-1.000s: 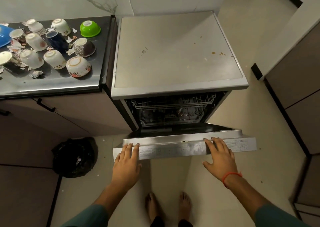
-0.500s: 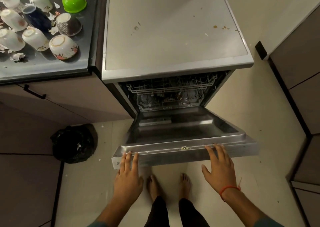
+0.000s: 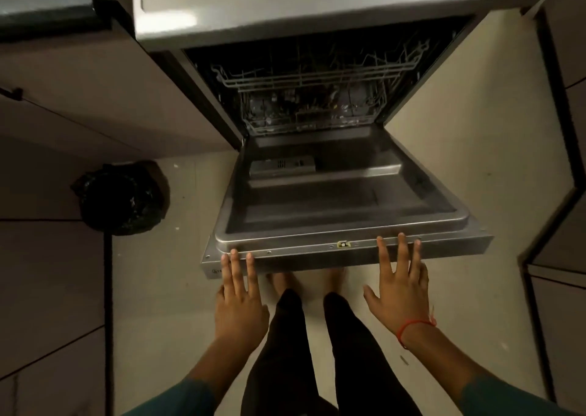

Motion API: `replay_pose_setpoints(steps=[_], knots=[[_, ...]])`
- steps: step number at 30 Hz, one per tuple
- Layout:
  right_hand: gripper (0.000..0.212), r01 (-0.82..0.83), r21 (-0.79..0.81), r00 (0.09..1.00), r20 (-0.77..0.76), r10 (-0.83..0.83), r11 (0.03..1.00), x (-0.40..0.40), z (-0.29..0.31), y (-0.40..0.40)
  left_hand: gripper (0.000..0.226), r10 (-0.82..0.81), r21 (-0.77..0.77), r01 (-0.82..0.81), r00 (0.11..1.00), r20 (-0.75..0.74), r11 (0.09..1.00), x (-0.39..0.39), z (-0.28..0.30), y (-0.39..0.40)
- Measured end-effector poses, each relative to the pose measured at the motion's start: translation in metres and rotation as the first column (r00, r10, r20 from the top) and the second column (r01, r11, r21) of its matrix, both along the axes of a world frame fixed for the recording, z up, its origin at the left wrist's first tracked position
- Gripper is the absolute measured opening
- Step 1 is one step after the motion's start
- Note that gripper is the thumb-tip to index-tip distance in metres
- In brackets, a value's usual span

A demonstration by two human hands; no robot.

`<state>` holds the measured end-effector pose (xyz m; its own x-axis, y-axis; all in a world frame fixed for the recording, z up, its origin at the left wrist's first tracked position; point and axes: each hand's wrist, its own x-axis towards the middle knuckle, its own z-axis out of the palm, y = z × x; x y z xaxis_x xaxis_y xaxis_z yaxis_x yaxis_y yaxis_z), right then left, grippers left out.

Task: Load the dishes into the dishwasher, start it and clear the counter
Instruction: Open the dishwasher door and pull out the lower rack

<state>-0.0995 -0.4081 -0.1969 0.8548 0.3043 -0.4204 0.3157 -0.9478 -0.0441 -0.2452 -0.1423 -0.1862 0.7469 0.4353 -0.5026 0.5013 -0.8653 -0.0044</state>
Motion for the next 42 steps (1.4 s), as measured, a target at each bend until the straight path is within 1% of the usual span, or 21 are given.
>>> replay_pose_setpoints(steps=[4, 7, 12, 14, 17, 20, 22, 24, 25, 27, 29, 30, 32, 33, 35, 36, 39, 42], knots=[[0.109, -0.004, -0.014, 0.999, -0.054, 0.003, 1.0, -0.02, -0.015, -0.012, 0.126, -0.038, -0.033, 0.036, 0.998, -0.058, 0.999, -0.02, -0.015, -0.008], [0.107, -0.018, -0.04, 0.996, -0.09, 0.014, 0.999, -0.034, -0.028, -0.02, 0.129, -0.025, -0.069, 0.017, 0.993, -0.119, 0.997, -0.033, -0.03, -0.015], [0.116, -0.025, -0.094, 0.988, -0.157, 0.01, 0.995, -0.056, -0.054, -0.031, 0.129, -0.039, -0.093, 0.018, 0.972, -0.233, 0.995, -0.055, -0.06, -0.029], [0.118, -0.025, -0.117, 0.982, -0.186, 0.003, 0.993, -0.062, -0.063, -0.034, 0.124, -0.036, -0.111, 0.008, 0.965, -0.26, 0.994, -0.058, -0.065, -0.033], [0.12, -0.014, -0.133, 0.971, -0.237, -0.018, 0.991, -0.073, -0.079, -0.037, 0.114, -0.066, -0.135, 0.018, 0.931, -0.36, 0.991, -0.063, -0.079, -0.038], [0.123, -0.004, -0.161, 0.947, -0.316, -0.048, 0.987, -0.079, -0.09, -0.038, 0.113, -0.119, -0.174, 0.043, 0.885, -0.45, 0.984, -0.062, -0.087, -0.04], [0.119, -0.022, -0.185, 0.922, -0.383, -0.051, 0.983, -0.079, -0.092, -0.035, 0.112, -0.164, -0.217, 0.058, 0.844, -0.511, 0.974, -0.061, -0.092, -0.039], [0.109, -0.034, -0.235, 0.873, -0.48, -0.086, 0.971, -0.072, -0.088, -0.028, 0.108, -0.189, -0.239, 0.068, 0.827, -0.529, 0.969, -0.058, -0.095, -0.038], [0.103, -0.04, -0.244, 0.859, -0.503, -0.091, 0.969, -0.068, -0.085, -0.023, 0.107, -0.191, -0.245, 0.064, 0.823, -0.535, 0.967, -0.06, -0.098, -0.039], [0.087, -0.048, -0.199, 0.872, -0.486, -0.056, 0.979, -0.06, -0.08, -0.014, 0.109, -0.175, -0.254, 0.037, 0.82, -0.546, 0.966, -0.063, -0.104, -0.04], [0.065, -0.076, -0.1, 0.926, -0.377, 0.032, 0.992, -0.052, -0.078, -0.012, 0.106, -0.164, -0.262, 0.02, 0.825, -0.541, 0.965, -0.067, -0.112, -0.039], [0.059, -0.096, -0.06, 0.948, -0.311, 0.073, 0.994, -0.049, -0.079, -0.013, 0.104, -0.169, -0.272, 0.02, 0.826, -0.538, 0.962, -0.069, -0.115, -0.039], [0.053, -0.113, 0.005, 0.974, -0.198, 0.112, 0.994, -0.046, -0.084, -0.014, 0.101, -0.186, -0.293, 0.019, 0.812, -0.553, 0.956, -0.069, -0.119, -0.039], [0.051, -0.117, 0.019, 0.976, -0.18, 0.119, 0.993, -0.045, -0.088, -0.015, 0.1, -0.199, -0.305, 0.02, 0.799, -0.568, 0.952, -0.067, -0.122, -0.039], [0.052, -0.155, 0.024, 0.966, -0.204, 0.156, 0.988, -0.045, -0.094, -0.021, 0.098, -0.206, -0.319, 0.006, 0.774, -0.599, 0.948, -0.065, -0.131, -0.042], [0.056, -0.185, 0.018, 0.954, -0.237, 0.184, 0.983, -0.046, -0.099, -0.024, 0.097, -0.2, -0.315, -0.004, 0.766, -0.611, 0.949, -0.065, -0.136, -0.043], [0.075, -0.258, -0.036, 0.886, -0.406, 0.222, 0.965, -0.045, -0.113, -0.039, 0.095, -0.156, -0.327, -0.074, 0.767, -0.622, 0.942, -0.067, -0.155, -0.049], [0.085, -0.294, -0.093, 0.839, -0.501, 0.211, 0.951, -0.045, -0.133, -0.049, 0.092, -0.117, -0.343, -0.138, 0.77, -0.628, 0.929, -0.066, -0.176, -0.05]])
